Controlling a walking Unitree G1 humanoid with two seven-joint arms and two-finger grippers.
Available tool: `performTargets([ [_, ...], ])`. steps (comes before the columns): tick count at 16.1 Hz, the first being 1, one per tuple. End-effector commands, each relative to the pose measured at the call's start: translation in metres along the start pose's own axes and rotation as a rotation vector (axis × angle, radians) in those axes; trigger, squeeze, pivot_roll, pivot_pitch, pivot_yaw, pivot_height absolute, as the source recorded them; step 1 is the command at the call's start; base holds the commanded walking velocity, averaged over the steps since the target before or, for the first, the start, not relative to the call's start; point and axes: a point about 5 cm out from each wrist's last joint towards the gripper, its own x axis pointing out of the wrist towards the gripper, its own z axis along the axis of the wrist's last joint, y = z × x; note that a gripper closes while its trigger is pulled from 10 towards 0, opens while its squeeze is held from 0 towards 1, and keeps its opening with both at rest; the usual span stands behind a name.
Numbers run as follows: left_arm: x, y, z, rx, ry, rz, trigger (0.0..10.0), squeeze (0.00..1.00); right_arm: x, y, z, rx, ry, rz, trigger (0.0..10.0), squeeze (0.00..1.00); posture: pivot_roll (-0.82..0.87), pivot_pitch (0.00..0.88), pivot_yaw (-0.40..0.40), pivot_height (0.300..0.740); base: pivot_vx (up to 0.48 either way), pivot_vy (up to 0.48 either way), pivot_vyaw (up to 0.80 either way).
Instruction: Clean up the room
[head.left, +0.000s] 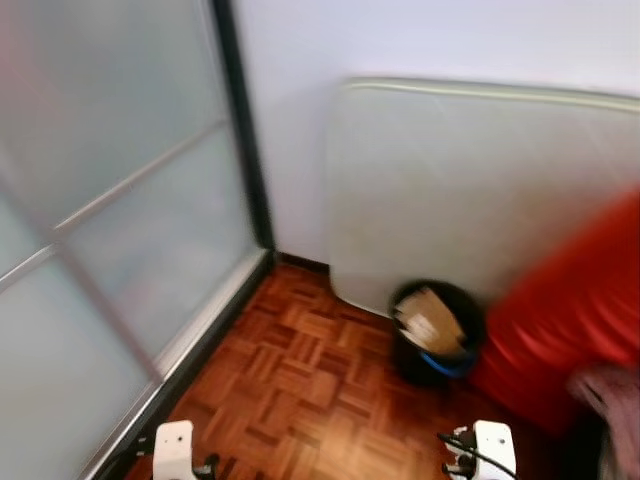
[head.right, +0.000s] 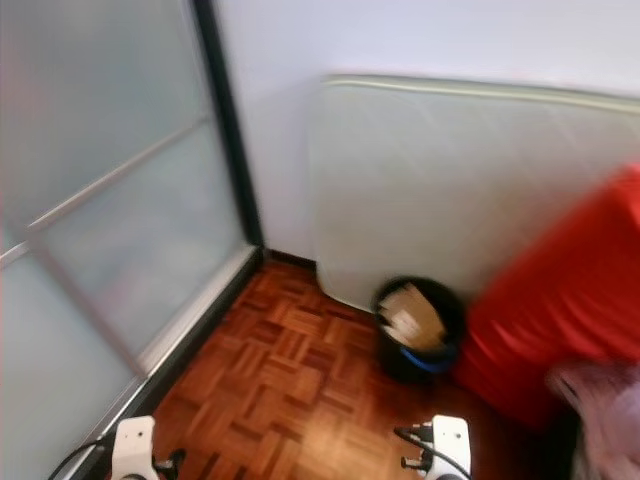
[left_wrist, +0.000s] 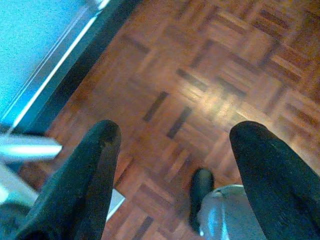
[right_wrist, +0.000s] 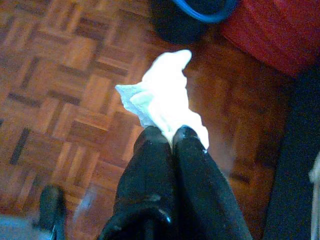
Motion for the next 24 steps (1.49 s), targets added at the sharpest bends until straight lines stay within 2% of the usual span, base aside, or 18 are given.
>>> performTargets([
  [1,-0.001,0.011,-0.001,0.017,0.013,0.031,10.0,0.00,0.003,0.017,0.008,0.005,-0.018,0.041,10.0,0.00,0.06,0.000,-0.004,0.740,0.307,0.000,0.80],
  [3,-0.001,0.011,-0.001,0.017,0.012,0.031,10.0,0.00,0.003,0.017,0.009,0.011,-0.018,0.043,10.0,0.00,0.07,0.000,-0.004,0.740,0.307,0.000,0.65],
  [19,0.000,0.012,0.000,0.017,0.014,0.032,10.0,0.00,0.001,0.010,-0.003,0.058,0.012,0.017,10.0,0.00,0.06,0.000,0.001,0.740,0.306,0.000,0.00],
  [24,0.000,0.010,0.000,0.025,0.016,0.024,10.0,0.00,0.002,0.011,0.002,0.052,0.013,0.024,10.0,0.00,0.06,0.000,0.002,0.740,0.305,0.000,-0.77],
])
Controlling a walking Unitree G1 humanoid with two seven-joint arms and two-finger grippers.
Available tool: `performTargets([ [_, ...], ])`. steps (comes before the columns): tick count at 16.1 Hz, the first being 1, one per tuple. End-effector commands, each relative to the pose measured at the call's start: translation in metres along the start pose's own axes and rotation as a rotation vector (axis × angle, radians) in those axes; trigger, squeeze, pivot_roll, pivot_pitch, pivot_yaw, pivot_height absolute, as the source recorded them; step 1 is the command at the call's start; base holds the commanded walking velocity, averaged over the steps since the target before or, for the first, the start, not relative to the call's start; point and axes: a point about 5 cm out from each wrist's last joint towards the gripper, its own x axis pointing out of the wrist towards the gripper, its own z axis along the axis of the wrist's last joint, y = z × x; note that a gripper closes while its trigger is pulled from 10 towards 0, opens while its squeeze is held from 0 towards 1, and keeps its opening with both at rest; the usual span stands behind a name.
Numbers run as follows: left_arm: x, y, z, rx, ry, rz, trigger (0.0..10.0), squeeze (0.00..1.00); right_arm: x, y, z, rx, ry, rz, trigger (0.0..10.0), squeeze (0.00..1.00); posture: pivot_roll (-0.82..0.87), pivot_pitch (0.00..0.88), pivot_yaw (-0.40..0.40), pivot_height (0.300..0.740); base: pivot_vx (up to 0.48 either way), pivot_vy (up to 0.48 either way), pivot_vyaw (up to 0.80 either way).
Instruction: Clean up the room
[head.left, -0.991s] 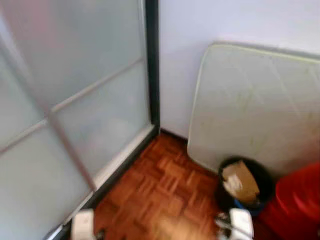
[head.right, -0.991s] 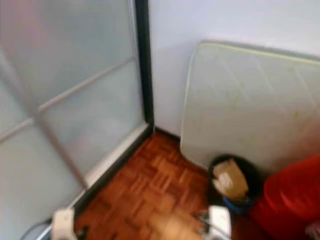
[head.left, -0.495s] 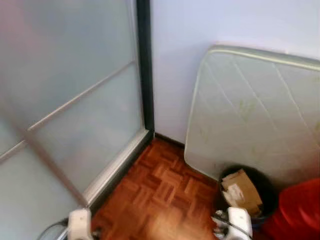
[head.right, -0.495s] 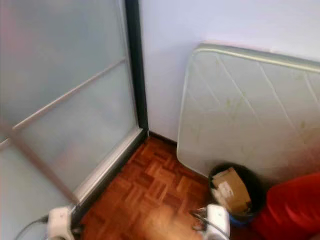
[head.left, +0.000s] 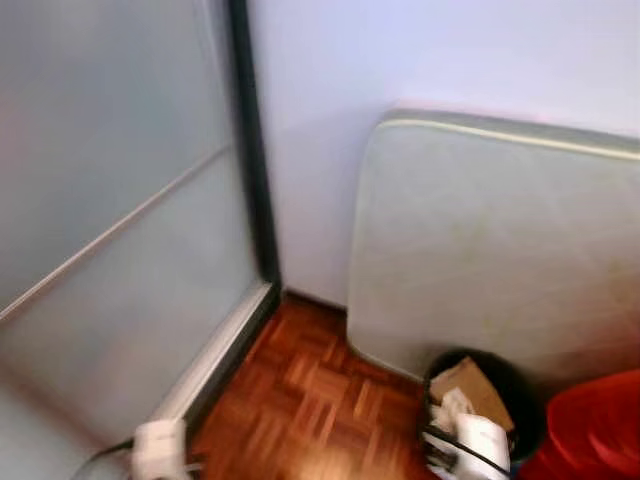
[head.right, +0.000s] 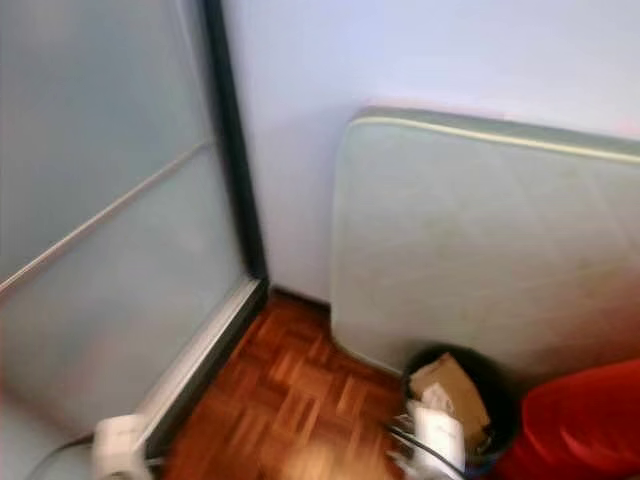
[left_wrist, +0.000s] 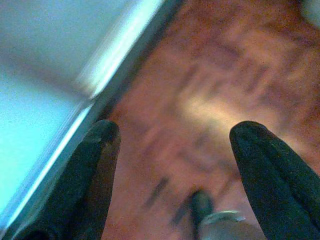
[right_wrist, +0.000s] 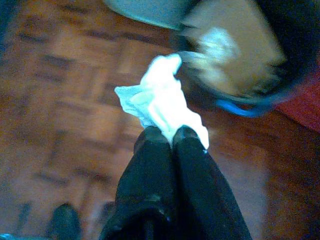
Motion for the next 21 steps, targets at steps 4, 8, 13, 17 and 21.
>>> performTargets([
  [4,-0.003,0.013,-0.007,0.027,0.028,0.026,10.0,0.00,0.001,0.001,0.002,0.009,0.003,0.017,10.0,0.00,0.06,0.000,0.005,0.740,0.307,0.000,-0.40],
  [8,-0.002,0.015,-0.007,0.028,0.028,0.028,10.0,0.00,0.000,-0.003,0.002,0.007,0.004,0.014,10.0,0.00,0.06,0.000,0.009,0.740,0.306,0.000,-0.60],
  [13,-0.002,0.017,-0.005,0.027,0.027,0.033,10.0,0.00,0.002,0.008,0.004,0.006,-0.009,0.023,10.0,0.00,0.06,0.000,0.016,0.740,0.306,0.000,0.00],
  [17,-0.002,0.020,-0.005,0.024,0.024,0.036,10.0,0.00,0.002,0.012,0.004,0.012,-0.019,0.027,10.0,0.00,0.06,0.000,0.016,0.740,0.307,0.000,0.00],
  [21,-0.002,0.018,-0.004,0.019,0.023,0.031,10.0,0.00,0.002,0.012,0.006,0.016,-0.029,0.018,10.0,0.00,0.05,0.000,0.012,0.740,0.306,0.000,0.00],
])
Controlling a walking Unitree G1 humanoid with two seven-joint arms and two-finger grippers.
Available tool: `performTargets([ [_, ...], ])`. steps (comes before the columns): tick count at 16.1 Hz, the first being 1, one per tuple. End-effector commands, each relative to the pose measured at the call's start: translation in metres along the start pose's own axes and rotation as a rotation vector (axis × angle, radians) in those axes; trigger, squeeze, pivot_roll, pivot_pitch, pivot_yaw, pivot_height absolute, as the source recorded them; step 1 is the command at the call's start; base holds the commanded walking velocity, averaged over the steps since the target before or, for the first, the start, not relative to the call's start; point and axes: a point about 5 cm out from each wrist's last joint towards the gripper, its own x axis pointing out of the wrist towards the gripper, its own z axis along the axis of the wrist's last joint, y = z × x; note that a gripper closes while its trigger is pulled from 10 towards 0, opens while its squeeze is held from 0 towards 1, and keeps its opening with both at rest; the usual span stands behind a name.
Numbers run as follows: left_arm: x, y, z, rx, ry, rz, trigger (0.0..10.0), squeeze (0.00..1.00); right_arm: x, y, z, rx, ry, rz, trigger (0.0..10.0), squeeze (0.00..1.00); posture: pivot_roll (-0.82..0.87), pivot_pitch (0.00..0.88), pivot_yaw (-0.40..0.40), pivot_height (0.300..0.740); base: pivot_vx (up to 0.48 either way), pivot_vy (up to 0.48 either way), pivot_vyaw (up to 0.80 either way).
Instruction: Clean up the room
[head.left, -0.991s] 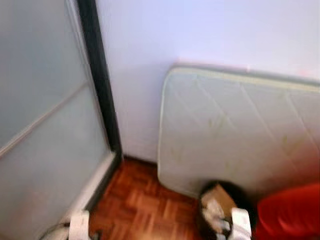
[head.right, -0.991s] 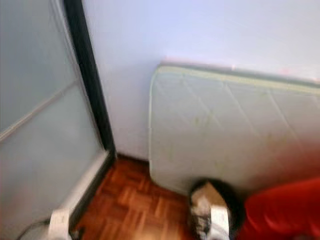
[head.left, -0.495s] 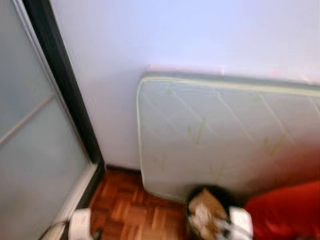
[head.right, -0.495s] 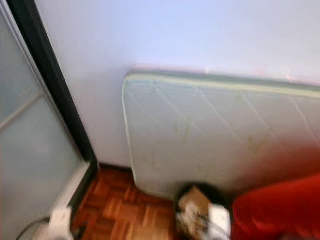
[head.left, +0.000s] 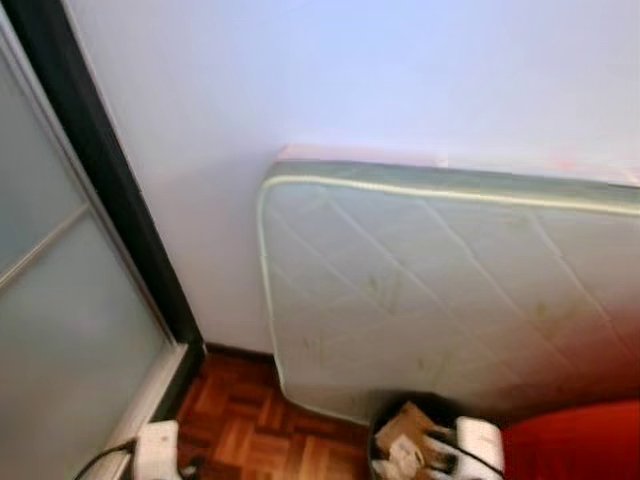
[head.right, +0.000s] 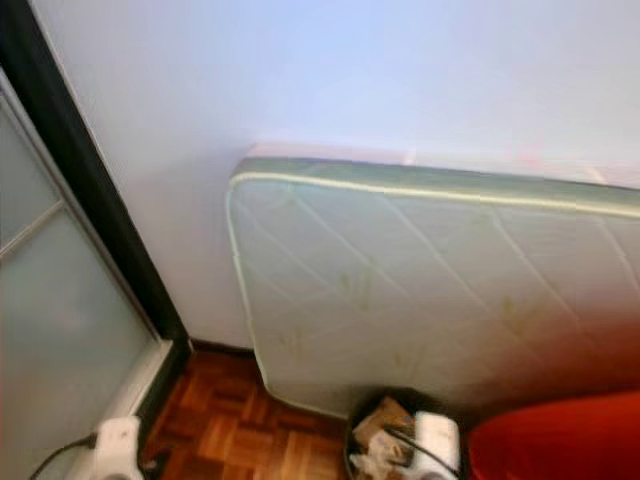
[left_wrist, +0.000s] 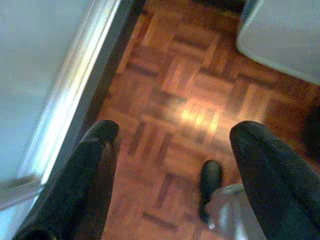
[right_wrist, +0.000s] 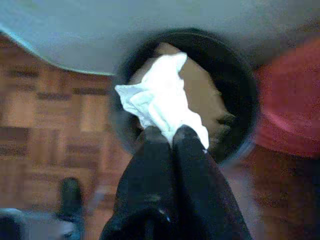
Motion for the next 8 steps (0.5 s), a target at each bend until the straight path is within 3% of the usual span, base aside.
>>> performTargets([
  [1,0.003,-0.008,0.010,-0.002,-0.031,-0.024,10.0,0.00,-0.001,-0.014,0.007,0.000,-0.028,-0.045,10.0,0.00,0.05,0.000,0.014,0.740,0.304,0.000,0.00],
  [3,0.004,-0.009,0.020,-0.027,-0.076,-0.035,10.0,0.00,0.000,-0.017,0.016,0.005,-0.063,-0.056,10.0,0.00,0.05,0.000,0.016,0.740,0.285,0.000,0.00],
  [6,0.005,-0.011,0.028,-0.039,-0.105,-0.050,10.0,0.00,0.000,-0.018,0.018,0.025,-0.058,-0.064,10.0,0.00,0.05,0.000,0.015,0.740,0.000,0.000,0.00],
  [8,0.006,-0.011,0.031,-0.040,-0.112,-0.048,10.0,0.00,0.001,-0.018,0.020,0.016,-0.067,-0.058,10.0,0.00,0.05,0.000,0.015,0.740,0.000,0.000,-0.78],
])
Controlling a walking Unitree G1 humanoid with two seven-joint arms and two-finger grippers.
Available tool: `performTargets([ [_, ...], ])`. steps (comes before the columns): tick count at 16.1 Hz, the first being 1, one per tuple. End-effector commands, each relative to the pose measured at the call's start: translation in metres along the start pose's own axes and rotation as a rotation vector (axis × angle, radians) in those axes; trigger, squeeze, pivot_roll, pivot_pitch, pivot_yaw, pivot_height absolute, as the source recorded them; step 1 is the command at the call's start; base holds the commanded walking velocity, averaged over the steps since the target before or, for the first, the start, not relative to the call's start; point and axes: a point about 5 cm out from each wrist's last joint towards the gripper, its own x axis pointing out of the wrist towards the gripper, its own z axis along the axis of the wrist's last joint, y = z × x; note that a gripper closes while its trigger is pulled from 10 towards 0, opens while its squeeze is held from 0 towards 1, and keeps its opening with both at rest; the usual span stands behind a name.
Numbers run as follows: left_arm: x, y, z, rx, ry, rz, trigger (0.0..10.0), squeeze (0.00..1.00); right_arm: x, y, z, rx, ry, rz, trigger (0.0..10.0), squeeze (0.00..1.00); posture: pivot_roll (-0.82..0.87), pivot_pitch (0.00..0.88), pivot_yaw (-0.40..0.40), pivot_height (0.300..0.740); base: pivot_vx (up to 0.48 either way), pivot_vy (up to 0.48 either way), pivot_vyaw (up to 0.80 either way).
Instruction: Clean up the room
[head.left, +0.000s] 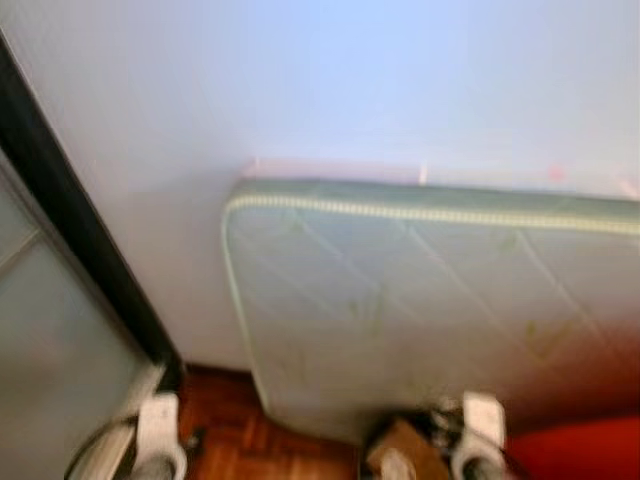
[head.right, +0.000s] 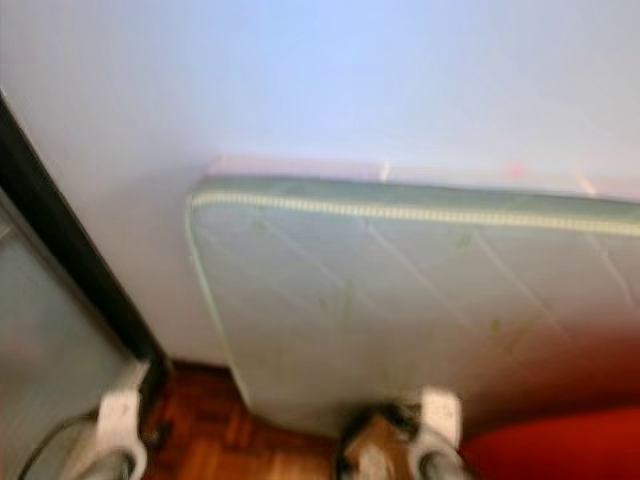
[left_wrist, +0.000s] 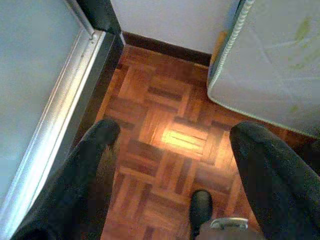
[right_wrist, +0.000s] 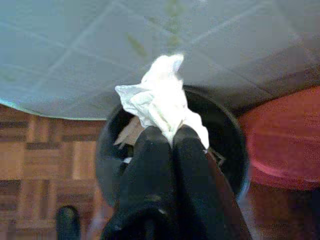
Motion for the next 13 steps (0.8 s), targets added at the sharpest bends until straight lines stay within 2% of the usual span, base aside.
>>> performTargets([
  [1,0.000,-0.004,0.000,-0.009,0.000,-0.006,10.0,0.00,-0.002,-0.012,-0.005,0.004,0.014,-0.030,10.0,0.00,0.06,0.000,0.014,0.740,0.000,0.000,-0.77],
  [4,0.000,-0.004,-0.001,-0.010,-0.014,-0.004,10.0,0.00,-0.002,-0.012,-0.004,0.004,0.006,-0.031,10.0,0.00,0.06,0.000,0.010,0.740,0.000,0.000,-0.73],
  [9,-0.001,-0.005,0.000,-0.006,-0.035,-0.001,10.0,0.00,-0.003,-0.007,-0.004,-0.011,-0.019,-0.011,10.0,0.00,0.06,0.000,0.010,0.740,0.000,0.000,0.00],
  [13,0.002,-0.005,0.016,-0.017,-0.110,0.011,10.0,0.00,-0.001,0.000,0.013,-0.038,-0.116,0.039,10.0,0.00,0.04,0.000,0.012,0.740,0.000,0.000,0.00],
])
